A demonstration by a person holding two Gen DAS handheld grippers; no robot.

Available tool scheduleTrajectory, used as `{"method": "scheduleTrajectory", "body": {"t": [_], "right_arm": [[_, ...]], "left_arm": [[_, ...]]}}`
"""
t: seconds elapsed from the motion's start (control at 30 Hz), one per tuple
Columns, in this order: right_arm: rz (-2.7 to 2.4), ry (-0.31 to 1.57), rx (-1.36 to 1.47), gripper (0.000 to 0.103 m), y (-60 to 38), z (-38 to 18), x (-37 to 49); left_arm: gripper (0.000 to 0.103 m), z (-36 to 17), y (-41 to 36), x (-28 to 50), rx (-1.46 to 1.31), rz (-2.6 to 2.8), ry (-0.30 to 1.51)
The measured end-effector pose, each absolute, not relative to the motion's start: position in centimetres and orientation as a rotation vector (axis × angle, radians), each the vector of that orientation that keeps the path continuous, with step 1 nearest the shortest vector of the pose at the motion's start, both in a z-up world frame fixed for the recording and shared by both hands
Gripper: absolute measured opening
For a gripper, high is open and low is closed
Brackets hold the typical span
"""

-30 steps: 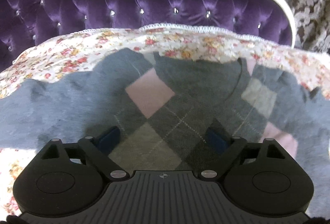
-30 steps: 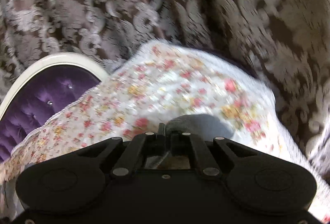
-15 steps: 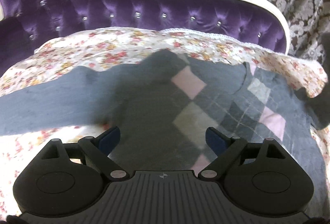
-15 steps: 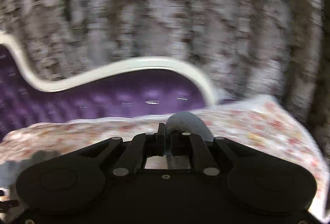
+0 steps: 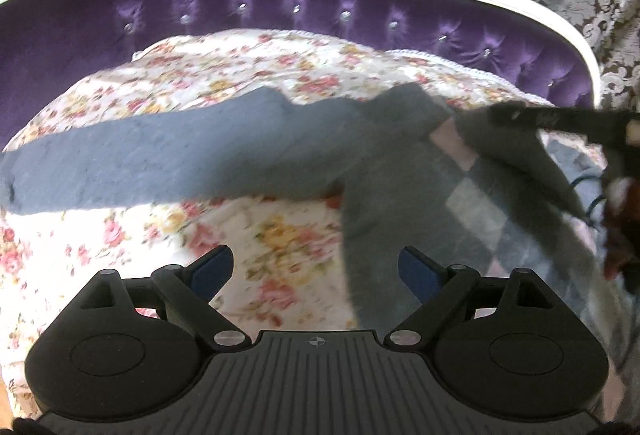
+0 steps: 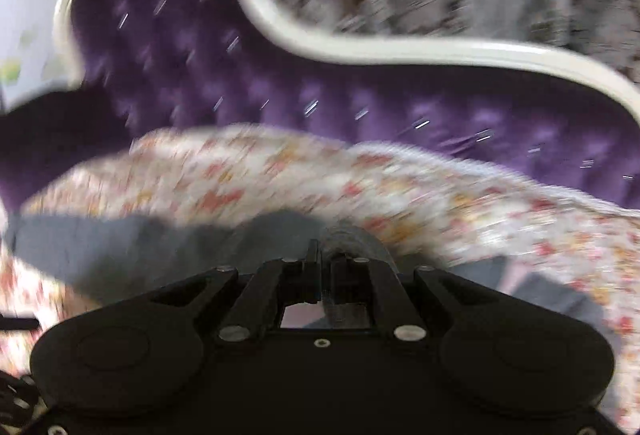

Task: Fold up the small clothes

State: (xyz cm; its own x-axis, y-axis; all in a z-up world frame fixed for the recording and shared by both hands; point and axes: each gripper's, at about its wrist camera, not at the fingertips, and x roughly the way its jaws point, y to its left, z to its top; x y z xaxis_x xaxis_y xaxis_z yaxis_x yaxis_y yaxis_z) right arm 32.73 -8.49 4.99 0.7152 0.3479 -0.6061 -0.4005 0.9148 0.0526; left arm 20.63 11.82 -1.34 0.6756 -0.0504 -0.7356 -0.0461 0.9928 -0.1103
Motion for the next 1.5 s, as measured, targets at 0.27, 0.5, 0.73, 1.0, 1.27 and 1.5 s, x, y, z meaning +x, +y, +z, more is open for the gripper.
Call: {"method": "scheduleTrajectory", "body": {"t": [0.27,0.5,0.73,1.0,1.27,1.5], "right_arm": [[0.59,0.6,-0.123,0.065,-6.5,2.4,29.1],[0.534,0.536,-0.048,0.068,-11.1,3.5,25.5],[0.412,0.583,0.063,0.07,-15.9,1.8,22.5],[0.327,0.616,0.072,0.075,-16.9,-0.5,21.0],[0.347,0.622,0.093,0.087,-17.2,-1.3,21.0],[0.355,0.619,0.108,0.088,-17.5,-1.3,20.9]], "left_arm": [[0.09,-1.9,12.4,20.8,-0.134,-0.001,0.841],[0.09,-1.1,10.2,22.0,-0.115,-0.048,0.819],[0.09,-0.7,5.3,24.1,-0.029,-0.11,0.794],[0.09,-1.2,-0.5,26.6,0.078,-0.125,0.753],[0.081,-3.4,-3.1,29.6,0.196,-0.051,0.752],[0.081,-3.6,2.3,30.9,-0.046,0.038,0.813]]}}
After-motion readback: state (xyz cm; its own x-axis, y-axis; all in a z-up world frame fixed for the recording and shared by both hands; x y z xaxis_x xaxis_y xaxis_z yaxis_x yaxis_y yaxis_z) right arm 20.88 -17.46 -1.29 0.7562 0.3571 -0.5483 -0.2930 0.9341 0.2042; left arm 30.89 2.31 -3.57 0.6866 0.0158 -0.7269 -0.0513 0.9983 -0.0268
